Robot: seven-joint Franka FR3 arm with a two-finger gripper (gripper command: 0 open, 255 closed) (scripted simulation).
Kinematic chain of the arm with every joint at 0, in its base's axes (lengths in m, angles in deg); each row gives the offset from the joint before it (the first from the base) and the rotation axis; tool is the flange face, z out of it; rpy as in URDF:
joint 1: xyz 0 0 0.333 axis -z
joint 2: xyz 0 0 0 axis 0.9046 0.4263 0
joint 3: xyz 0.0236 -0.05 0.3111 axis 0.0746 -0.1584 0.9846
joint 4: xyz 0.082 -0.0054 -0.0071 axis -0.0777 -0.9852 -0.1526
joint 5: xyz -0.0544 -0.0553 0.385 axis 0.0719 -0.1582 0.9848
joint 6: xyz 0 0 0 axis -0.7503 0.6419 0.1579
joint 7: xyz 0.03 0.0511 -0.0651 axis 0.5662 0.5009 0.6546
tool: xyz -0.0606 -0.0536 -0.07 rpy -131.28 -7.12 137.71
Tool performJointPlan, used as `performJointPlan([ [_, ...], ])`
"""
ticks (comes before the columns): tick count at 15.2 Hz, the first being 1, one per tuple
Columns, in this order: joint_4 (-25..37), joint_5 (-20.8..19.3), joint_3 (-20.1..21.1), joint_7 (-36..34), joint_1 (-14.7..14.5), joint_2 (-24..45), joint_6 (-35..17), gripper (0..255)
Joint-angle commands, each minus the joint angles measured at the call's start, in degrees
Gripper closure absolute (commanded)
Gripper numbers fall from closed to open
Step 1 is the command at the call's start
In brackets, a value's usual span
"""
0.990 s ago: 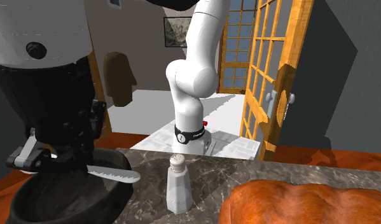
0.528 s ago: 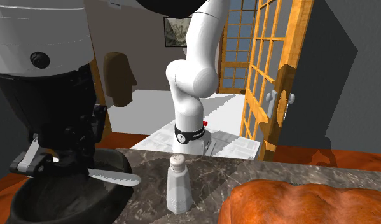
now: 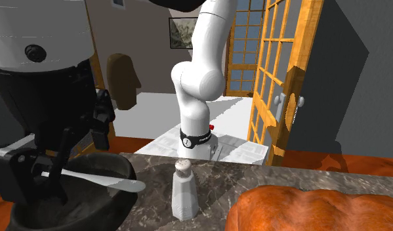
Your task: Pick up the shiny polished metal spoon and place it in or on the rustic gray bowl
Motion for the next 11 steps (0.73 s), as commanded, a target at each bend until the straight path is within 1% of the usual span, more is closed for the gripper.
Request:
performJointPlan([
  [1,2.4,0.3,-0.4,0.2,-0.2,-0.8,3.1,0],
  [3,5.6,0.3,-0.7,0.3,-0.2,-1.1,6.6,0],
  [11,5.6,0.3,-0.7,0.3,-0.2,-1.1,6.6,0],
])
